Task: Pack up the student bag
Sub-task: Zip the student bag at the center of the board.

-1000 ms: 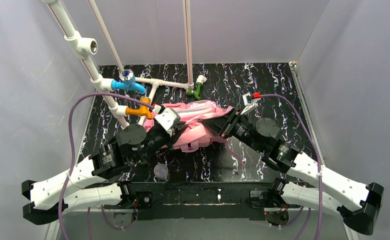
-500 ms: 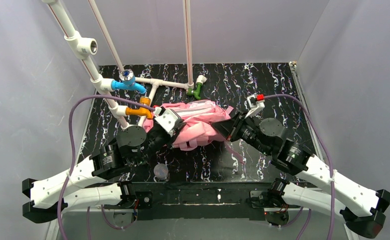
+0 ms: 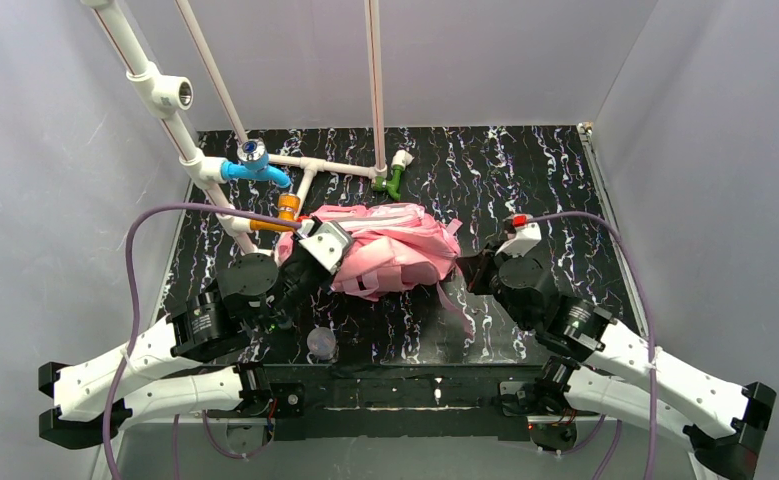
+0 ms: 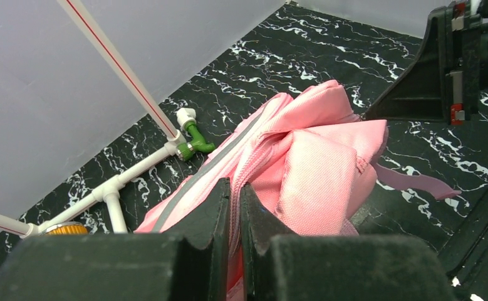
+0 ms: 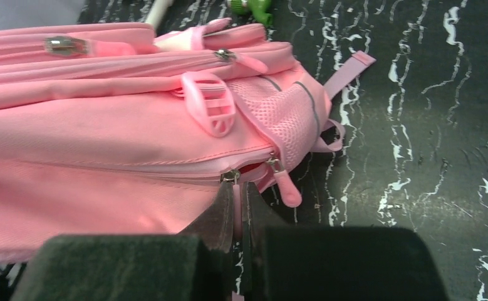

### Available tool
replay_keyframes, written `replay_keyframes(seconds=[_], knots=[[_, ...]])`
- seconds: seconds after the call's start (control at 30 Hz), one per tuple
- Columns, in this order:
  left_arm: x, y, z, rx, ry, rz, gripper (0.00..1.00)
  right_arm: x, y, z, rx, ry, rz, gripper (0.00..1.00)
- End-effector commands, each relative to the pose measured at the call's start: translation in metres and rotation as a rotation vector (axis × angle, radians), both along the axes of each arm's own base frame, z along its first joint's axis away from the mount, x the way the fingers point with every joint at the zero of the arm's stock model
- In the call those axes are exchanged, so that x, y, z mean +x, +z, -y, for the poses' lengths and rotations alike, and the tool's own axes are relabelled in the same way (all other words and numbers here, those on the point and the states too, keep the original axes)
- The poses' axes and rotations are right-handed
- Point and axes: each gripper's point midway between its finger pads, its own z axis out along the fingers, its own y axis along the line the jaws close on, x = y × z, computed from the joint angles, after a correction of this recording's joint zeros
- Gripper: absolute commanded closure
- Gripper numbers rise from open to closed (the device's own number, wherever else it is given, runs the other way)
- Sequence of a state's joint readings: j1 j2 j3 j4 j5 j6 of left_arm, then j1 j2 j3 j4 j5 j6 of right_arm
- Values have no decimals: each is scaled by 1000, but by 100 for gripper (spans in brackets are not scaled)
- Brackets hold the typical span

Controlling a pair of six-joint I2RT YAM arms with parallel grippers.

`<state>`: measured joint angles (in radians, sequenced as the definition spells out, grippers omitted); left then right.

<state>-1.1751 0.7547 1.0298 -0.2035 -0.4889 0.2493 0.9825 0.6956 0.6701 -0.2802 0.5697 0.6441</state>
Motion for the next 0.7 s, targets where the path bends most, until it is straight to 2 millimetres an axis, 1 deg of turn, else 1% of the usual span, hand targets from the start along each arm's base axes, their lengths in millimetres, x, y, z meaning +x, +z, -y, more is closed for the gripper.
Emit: replay_keyframes(seconds=[0.0, 0.1, 0.13, 0.17, 0.2, 0.23, 0.3, 0.33, 0.37, 0.4, 0.43, 0.5, 0.53, 0.57, 0.6, 0.63, 0.67], knots=[[5, 123, -68, -356, 202, 189, 100, 24, -54, 48, -253, -227, -28, 99], [2, 127, -60, -370, 162, 173, 100, 42, -81, 46, -280, -239, -60, 99], [1, 116, -47, -357, 122, 131, 100, 51, -106, 54, -318, -250, -141, 99], [-1, 110, -39, -357, 88, 108, 100, 52, -111, 59, -335, -259, -169, 99], [-6, 103, -27, -345, 32, 83, 100, 52, -111, 62, -347, -260, -177, 99], [-10, 90, -12, -314, -27, 42, 100, 52, -105, 64, -346, -258, -170, 99], [-25, 67, 24, -292, -178, -54, 100, 50, -86, 71, -355, -270, -151, 99], [-33, 52, 44, -276, -252, -112, 100, 48, -76, 76, -370, -276, -153, 90], [-40, 34, 64, -237, -328, -158, 100, 46, -66, 81, -391, -278, -162, 74], [-47, 15, 83, -199, -392, -220, 100, 42, -58, 86, -411, -282, -179, 50], [-56, -5, 98, -157, -453, -280, 100, 40, -46, 87, -412, -274, -185, 34], [-71, -42, 118, -77, -549, -372, 100, 38, -24, 74, -385, -201, -187, 12], [-74, -61, 121, -48, -560, -403, 100, 39, -9, 66, -361, -168, -184, 5], [-74, -70, 121, -35, -560, -417, 100, 39, -2, 59, -353, -136, -195, 2], [-75, -78, 121, -24, -557, -429, 100, 41, 3, 52, -352, -102, -204, 2], [-76, -85, 119, -12, -554, -441, 100, 43, 6, 50, -359, -88, -219, 1], [-78, -92, 119, 3, -560, -462, 92, 45, 7, 50, -371, -79, -232, 2]])
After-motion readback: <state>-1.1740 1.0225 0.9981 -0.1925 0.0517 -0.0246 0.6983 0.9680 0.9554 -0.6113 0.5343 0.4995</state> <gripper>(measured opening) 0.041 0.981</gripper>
